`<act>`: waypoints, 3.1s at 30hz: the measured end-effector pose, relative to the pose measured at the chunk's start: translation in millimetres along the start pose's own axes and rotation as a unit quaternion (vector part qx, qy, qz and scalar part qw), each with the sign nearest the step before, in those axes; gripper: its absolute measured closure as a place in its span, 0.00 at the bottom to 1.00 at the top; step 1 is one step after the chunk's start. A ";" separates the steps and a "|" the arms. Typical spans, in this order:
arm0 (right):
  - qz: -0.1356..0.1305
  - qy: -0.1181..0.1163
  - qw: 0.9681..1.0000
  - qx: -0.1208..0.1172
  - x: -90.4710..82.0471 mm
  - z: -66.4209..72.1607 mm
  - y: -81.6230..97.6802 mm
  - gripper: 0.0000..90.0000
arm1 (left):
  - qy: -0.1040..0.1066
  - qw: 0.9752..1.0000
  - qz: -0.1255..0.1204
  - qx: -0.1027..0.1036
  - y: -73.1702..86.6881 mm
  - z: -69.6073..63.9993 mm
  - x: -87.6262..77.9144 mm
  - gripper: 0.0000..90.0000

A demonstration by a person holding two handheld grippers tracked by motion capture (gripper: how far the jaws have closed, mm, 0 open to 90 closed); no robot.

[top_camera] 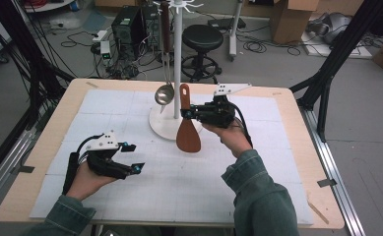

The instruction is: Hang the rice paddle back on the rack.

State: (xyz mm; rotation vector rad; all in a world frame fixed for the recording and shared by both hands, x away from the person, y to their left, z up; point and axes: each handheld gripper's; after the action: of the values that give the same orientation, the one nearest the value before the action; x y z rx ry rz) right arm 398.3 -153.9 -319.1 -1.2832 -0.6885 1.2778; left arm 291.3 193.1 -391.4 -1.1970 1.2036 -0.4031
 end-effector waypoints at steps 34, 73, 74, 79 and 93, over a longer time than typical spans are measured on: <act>-0.018 -0.011 0.999 -0.036 4.1 -3.8 -43.7 0.92 | -0.013 1.000 -0.004 -0.007 2.7 4.9 -8.1 0.28; -0.026 -0.011 0.998 -0.051 11.9 -14.0 -77.3 0.92 | -0.017 1.000 -0.007 -0.013 9.0 7.2 -17.6 0.26; -0.027 -0.010 0.998 -0.053 11.9 -14.1 -80.0 0.92 | -0.018 1.000 -0.007 -0.013 9.1 7.3 -17.8 0.26; -0.026 -0.008 0.998 -0.052 11.2 -15.2 -83.9 0.92 | -0.020 1.000 -0.009 -0.013 9.7 8.0 -19.6 0.26; -0.033 -0.008 0.998 -0.061 12.8 -17.6 -99.3 0.92 | -0.023 1.000 -0.010 -0.017 12.7 10.6 -22.8 0.25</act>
State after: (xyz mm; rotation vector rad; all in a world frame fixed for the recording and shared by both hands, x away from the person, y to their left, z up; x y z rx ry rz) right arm 447.0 -128.6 -233.5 -1.3394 -0.8231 1.2092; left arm 287.6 221.1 -392.3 -1.2429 1.1632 -0.3685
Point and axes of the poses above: each handheld gripper's, and its own axes: x roughly forward along the jaws, y roughly out of its underside, z roughly to its left, and after that the axes turned 2 degrees about y, right-handed
